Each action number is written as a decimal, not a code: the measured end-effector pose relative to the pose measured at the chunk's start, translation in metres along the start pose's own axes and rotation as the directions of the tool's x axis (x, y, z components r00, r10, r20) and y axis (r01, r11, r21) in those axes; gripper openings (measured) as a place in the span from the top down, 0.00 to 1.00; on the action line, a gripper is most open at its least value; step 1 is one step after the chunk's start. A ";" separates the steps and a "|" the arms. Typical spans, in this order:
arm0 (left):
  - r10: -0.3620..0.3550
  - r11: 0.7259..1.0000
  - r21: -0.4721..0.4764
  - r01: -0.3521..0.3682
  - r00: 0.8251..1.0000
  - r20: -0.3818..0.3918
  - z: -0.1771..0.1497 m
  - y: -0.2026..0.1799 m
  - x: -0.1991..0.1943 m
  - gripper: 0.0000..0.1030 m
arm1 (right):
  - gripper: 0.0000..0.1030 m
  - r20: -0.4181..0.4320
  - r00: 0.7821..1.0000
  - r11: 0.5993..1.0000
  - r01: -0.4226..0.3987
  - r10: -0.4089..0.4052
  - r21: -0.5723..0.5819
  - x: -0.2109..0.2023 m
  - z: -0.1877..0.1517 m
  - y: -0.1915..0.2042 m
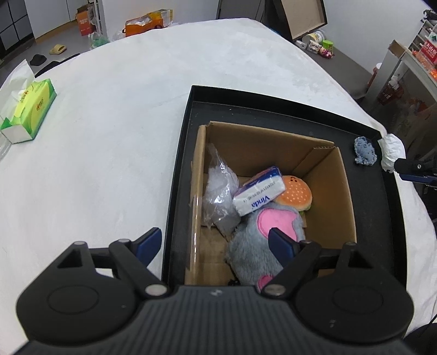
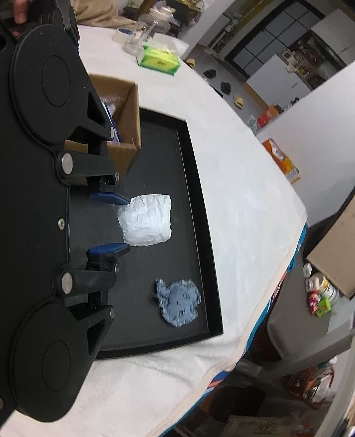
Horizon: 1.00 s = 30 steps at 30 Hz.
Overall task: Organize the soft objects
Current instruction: 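Grasp the white cloth bundle with the right gripper, then carry the cloth bundle into the box and open the right gripper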
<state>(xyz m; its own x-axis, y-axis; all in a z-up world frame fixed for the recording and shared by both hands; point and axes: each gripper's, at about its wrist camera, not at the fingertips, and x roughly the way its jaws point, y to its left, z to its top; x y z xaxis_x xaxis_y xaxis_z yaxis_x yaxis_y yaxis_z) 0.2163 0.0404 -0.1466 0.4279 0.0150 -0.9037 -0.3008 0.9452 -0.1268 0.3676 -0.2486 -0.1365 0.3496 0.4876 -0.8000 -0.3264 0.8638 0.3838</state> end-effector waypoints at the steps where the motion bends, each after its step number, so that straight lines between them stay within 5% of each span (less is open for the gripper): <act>1: -0.004 1.000 -0.002 0.004 1.000 0.001 -0.002 0.001 -0.001 0.21 | 0.71 0.001 1.000 1.000 -0.005 0.005 -0.008 -0.003 -0.001 0.005; 5: -0.031 0.999 -0.010 0.031 0.999 0.014 -0.009 0.006 -0.004 0.23 | 0.70 -0.004 1.000 0.999 -0.023 0.023 -0.045 -0.012 -0.006 0.025; 16: -0.089 0.996 -0.027 0.090 0.996 0.024 -0.024 0.022 -0.005 0.51 | 0.70 -0.036 0.998 0.991 -0.052 0.048 -0.126 -0.018 -0.021 0.074; 30: -0.168 0.980 -0.105 0.171 0.985 0.038 -0.038 0.050 0.011 0.80 | 0.70 -0.114 0.993 0.974 0.006 -0.033 -0.225 -0.002 -0.041 0.122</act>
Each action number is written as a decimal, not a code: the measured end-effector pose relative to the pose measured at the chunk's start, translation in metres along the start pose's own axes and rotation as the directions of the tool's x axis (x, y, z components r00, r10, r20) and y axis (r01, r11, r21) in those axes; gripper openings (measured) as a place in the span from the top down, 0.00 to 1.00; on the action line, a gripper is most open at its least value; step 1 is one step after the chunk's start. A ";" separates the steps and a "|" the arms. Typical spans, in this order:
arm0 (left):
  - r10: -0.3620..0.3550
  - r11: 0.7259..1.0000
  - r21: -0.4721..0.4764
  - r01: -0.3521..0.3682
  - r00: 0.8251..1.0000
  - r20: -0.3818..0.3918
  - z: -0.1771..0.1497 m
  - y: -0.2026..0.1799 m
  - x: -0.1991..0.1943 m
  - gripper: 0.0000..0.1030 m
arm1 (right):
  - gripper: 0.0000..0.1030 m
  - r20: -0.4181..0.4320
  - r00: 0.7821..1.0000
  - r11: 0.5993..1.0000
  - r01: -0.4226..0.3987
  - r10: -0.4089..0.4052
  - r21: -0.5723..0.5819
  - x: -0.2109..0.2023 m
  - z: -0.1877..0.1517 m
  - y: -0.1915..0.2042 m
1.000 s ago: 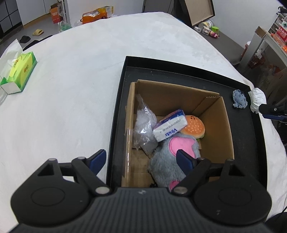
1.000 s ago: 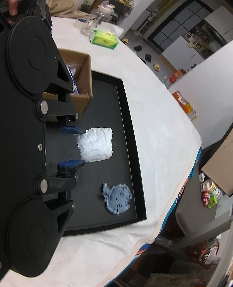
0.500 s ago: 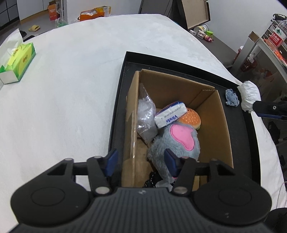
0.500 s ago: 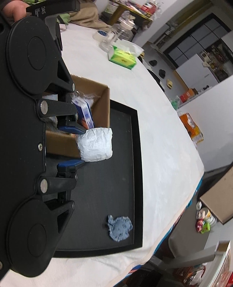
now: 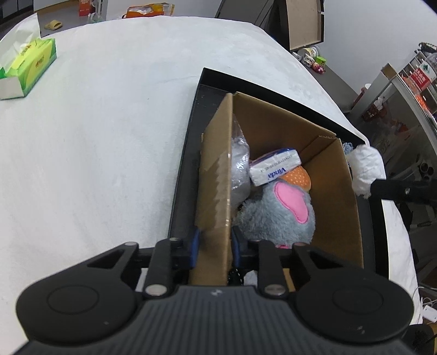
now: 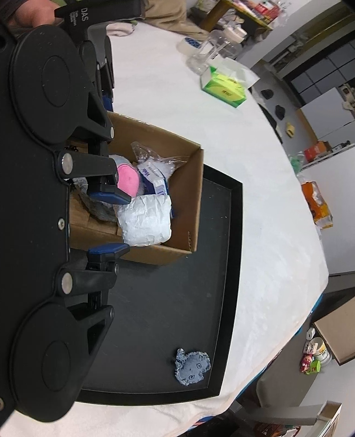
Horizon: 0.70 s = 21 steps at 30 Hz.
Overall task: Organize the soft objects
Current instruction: 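Carry the cloth bundle into the box and open the right gripper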
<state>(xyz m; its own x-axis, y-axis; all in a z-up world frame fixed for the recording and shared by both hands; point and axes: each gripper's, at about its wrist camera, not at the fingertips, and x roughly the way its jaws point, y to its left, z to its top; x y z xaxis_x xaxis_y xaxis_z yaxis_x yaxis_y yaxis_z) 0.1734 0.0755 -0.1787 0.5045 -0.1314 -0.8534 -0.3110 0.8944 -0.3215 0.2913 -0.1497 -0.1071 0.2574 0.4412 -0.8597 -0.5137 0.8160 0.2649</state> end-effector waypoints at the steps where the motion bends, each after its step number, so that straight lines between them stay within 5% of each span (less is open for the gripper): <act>1: -0.004 1.000 -0.005 0.004 1.000 -0.002 0.000 0.002 0.000 0.80 | 0.70 -0.006 1.000 1.000 0.006 -0.006 -0.004 0.001 0.000 0.002; 21: -0.011 1.000 -0.009 0.011 1.000 0.009 -0.002 0.003 -0.004 0.80 | 0.65 -0.057 0.998 0.999 0.035 -0.036 -0.019 0.007 -0.005 0.016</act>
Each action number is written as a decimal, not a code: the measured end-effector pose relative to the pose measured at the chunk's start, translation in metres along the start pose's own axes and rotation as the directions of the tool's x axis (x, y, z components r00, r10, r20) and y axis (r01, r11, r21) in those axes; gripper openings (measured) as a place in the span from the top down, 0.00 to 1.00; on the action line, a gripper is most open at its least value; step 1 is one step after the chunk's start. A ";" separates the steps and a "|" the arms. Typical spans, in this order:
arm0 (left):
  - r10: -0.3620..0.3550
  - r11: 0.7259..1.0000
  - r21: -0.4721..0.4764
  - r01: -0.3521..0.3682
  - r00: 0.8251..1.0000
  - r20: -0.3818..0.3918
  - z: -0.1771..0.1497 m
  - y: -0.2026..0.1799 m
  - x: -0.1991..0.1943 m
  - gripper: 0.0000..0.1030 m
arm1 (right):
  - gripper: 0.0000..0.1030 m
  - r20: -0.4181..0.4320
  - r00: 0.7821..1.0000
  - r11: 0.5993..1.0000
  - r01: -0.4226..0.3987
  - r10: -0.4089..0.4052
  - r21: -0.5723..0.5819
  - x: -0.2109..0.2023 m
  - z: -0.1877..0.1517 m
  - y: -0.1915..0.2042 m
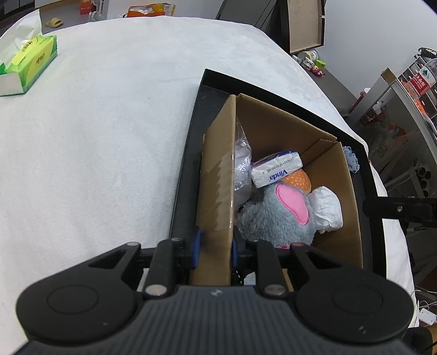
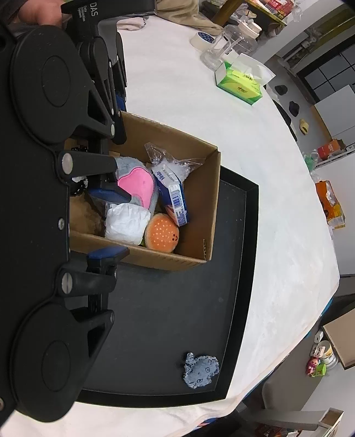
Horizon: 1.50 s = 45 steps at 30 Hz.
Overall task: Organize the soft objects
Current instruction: 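Carry the cloth bundle into the box and open the right gripper, then move the right gripper over the tray to the blue denim plush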
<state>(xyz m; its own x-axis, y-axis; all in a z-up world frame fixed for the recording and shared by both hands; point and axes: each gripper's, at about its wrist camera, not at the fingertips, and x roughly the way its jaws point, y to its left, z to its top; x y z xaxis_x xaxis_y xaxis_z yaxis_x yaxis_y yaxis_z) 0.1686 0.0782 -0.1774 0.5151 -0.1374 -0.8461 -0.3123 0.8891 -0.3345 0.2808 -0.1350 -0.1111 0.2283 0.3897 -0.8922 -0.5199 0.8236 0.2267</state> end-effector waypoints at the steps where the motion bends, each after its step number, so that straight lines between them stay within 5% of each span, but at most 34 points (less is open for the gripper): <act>1: 0.001 1.000 0.000 -0.001 1.000 0.000 0.000 -0.001 0.000 0.80 | 0.65 0.000 1.000 1.000 -0.007 0.007 0.002 0.000 -0.001 -0.001; 17: 0.051 0.998 0.047 -0.050 0.998 -0.030 0.009 -0.016 0.000 0.75 | 0.58 0.028 1.000 0.998 -0.010 0.008 0.066 -0.007 -0.006 -0.040; 28: 0.101 0.991 0.087 -0.101 0.995 0.003 0.023 -0.035 -0.007 0.44 | 0.37 0.076 0.997 0.995 0.002 -0.010 0.103 -0.006 -0.002 -0.080; 35: 0.152 0.984 0.099 -0.151 0.988 -0.002 0.032 -0.043 -0.001 0.39 | 0.19 0.108 0.994 0.992 0.001 -0.015 0.127 0.002 0.005 -0.106; 38: 0.159 0.983 0.099 -0.157 0.987 -0.015 0.039 -0.046 0.002 0.26 | 0.19 0.123 0.992 0.989 0.009 -0.027 0.145 0.008 0.007 -0.120; 45: 0.198 0.972 0.144 -0.187 0.978 -0.070 0.048 -0.062 0.013 0.19 | 0.19 0.139 0.989 0.978 0.013 -0.043 0.209 0.024 0.010 -0.155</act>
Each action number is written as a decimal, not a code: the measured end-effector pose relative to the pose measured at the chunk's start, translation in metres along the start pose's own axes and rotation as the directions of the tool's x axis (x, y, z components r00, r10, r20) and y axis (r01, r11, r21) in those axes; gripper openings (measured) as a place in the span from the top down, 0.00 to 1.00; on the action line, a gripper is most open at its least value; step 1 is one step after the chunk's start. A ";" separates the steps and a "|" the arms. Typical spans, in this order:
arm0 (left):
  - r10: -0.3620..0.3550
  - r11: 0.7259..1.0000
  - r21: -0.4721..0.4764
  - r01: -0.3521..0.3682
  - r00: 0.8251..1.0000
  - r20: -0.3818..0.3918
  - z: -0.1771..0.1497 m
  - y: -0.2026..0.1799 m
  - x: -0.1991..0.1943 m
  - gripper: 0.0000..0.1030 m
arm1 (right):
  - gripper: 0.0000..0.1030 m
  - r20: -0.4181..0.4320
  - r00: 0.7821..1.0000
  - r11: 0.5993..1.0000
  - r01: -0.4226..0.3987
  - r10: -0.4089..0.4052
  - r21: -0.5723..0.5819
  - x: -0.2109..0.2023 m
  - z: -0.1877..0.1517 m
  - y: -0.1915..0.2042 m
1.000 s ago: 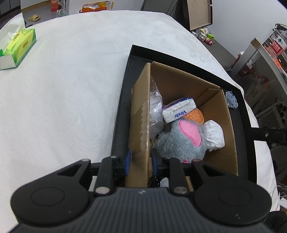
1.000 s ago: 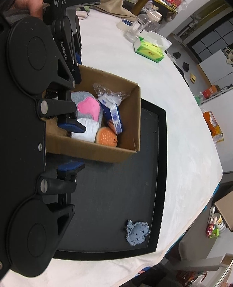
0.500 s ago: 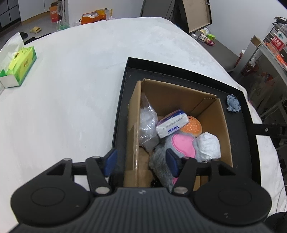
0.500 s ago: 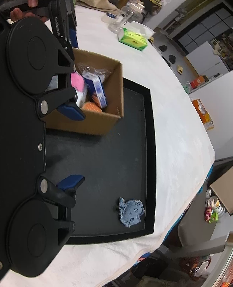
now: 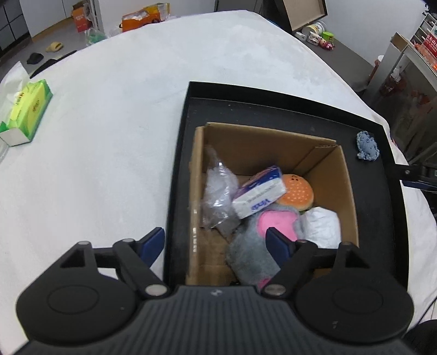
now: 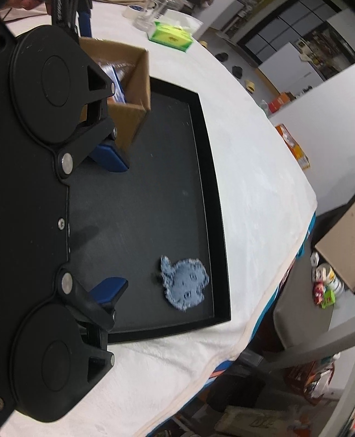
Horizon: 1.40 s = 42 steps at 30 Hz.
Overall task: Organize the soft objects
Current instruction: 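Move the right gripper over the tray to the blue denim plush, then grasp the blue denim plush with the right gripper and lift it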
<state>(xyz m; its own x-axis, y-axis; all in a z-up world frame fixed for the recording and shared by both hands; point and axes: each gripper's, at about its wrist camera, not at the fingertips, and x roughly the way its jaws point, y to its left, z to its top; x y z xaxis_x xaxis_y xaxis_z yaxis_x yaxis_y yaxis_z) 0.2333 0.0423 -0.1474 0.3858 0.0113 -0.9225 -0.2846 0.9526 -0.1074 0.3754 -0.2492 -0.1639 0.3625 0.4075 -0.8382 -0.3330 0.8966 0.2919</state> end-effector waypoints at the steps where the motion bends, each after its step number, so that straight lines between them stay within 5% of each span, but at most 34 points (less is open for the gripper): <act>1: 0.009 1.000 0.012 -0.009 1.000 0.000 0.001 -0.003 0.000 0.16 | 0.19 0.002 1.000 1.000 0.001 -0.001 0.009 0.003 0.001 -0.005; 17: 0.075 0.994 0.081 -0.073 0.997 -0.013 0.018 -0.036 0.009 0.07 | 0.19 0.068 0.997 0.996 0.034 -0.040 0.083 0.038 0.024 -0.057; 29: 0.092 0.995 0.038 -0.091 0.996 -0.019 0.026 -0.031 0.015 0.07 | 0.24 0.071 0.993 0.995 0.088 -0.091 0.053 0.069 0.034 -0.055; 36: 0.067 0.997 -0.024 -0.067 0.998 -0.002 0.031 -0.013 0.008 0.07 | 0.66 0.021 0.989 0.989 0.144 -0.145 0.025 0.088 0.038 -0.051; 39: 0.058 0.997 -0.043 -0.058 0.998 -0.002 0.032 -0.006 0.006 0.07 | 0.99 -0.009 0.989 0.988 0.149 -0.149 0.036 0.084 0.042 -0.051; 42: 0.033 0.998 -0.053 -0.032 0.999 0.005 0.032 -0.001 0.003 0.07 | 1.00 -0.050 0.991 0.989 0.125 -0.121 0.078 0.078 0.042 -0.055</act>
<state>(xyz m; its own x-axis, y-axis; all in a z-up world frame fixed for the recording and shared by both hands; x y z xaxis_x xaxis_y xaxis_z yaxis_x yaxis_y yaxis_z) 0.2632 0.0514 -0.1382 0.3808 0.0441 -0.9236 -0.3434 0.9342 -0.0970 0.4580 -0.2597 -0.2260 0.3563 0.2864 -0.8894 -0.2161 0.9513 0.2198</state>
